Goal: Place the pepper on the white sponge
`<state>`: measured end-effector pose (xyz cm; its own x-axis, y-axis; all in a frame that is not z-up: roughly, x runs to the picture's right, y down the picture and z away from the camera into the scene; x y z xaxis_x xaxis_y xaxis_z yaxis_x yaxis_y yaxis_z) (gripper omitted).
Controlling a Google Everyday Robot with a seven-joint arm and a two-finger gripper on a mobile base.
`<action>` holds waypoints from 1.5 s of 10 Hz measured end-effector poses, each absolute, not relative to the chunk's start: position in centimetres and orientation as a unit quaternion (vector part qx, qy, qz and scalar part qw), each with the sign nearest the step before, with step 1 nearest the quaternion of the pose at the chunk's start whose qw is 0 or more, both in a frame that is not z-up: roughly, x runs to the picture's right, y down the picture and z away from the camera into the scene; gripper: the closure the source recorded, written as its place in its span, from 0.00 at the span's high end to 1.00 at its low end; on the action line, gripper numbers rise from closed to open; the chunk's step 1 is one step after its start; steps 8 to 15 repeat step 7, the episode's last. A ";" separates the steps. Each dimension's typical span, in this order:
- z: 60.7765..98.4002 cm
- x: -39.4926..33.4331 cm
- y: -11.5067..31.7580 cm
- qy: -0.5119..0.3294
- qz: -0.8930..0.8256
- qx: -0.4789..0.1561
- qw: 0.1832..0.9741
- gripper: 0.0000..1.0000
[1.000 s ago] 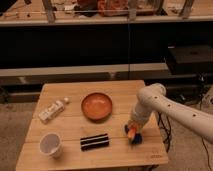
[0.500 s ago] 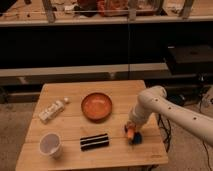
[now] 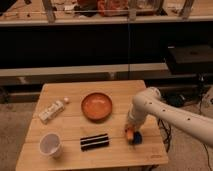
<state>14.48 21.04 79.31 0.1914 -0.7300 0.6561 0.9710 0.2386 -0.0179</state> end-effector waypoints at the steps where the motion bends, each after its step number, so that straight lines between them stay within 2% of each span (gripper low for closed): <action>1: 79.5 14.5 20.9 -0.268 -0.583 -0.222 0.735 0.79; 15: 80.8 16.5 20.2 -0.287 -0.565 -0.233 0.738 0.79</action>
